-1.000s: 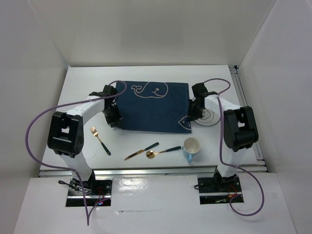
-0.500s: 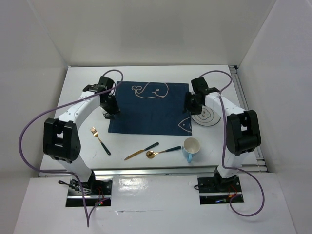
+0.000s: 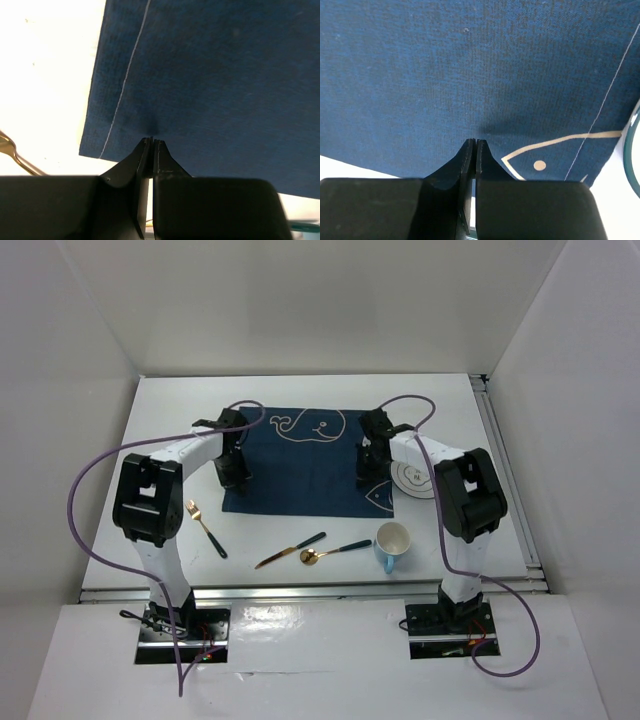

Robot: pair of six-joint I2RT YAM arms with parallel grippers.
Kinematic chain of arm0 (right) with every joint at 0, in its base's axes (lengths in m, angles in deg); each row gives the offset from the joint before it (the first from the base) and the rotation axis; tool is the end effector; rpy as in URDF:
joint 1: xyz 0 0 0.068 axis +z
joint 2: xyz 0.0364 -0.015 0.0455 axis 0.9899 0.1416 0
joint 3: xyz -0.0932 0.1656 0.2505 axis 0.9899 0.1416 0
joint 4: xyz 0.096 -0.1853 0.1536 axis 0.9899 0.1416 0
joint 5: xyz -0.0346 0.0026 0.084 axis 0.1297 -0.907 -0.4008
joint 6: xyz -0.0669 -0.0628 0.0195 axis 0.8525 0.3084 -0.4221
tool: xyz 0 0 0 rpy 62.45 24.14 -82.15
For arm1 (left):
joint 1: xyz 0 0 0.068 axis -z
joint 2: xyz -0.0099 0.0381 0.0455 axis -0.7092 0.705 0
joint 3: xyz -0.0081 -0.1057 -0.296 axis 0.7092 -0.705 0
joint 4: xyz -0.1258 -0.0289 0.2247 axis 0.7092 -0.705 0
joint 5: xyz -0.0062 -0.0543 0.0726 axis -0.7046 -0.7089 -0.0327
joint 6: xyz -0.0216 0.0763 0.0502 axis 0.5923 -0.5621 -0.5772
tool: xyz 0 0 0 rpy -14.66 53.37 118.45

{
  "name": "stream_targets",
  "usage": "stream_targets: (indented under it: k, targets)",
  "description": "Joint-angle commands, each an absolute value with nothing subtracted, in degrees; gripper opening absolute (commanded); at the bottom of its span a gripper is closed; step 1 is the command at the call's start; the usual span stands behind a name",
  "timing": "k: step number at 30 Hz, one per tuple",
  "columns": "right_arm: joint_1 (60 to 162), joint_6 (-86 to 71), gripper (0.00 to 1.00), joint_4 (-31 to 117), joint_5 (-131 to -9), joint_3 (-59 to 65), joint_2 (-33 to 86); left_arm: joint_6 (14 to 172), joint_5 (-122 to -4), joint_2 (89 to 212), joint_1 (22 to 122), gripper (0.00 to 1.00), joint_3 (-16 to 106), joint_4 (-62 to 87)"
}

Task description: Set the dinner table for one person

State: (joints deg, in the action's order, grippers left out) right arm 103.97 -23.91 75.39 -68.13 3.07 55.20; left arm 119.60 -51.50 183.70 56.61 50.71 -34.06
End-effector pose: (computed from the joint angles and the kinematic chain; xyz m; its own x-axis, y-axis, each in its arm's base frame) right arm 0.3860 0.1657 0.1692 -0.9468 0.0408 -0.3191 -0.0374 0.9713 0.2350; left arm 0.3920 -0.0744 0.1771 -0.8602 -0.4524 -0.2352 -0.4377 0.8918 -0.1144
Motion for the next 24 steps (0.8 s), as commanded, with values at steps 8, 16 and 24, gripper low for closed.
stream_targets:
  k: [8, 16, 24]
  targets:
    - [104.7, -24.4, 0.00, 72.7, -69.1, 6.9, 55.9, 122.3, -50.1, 182.1, 56.9, 0.00, 41.4, -32.0]
    - [104.7, -24.9, 0.00, 72.2, -69.1, 10.0, 55.4, 122.9, -50.1, 178.6, 56.9, 0.00, 37.9, -31.4]
    - [104.7, -25.5, 0.00, 76.2, -65.7, 2.9, 49.3, 121.7, -47.2, 176.4, 56.9, 0.13, 43.6, -35.6]
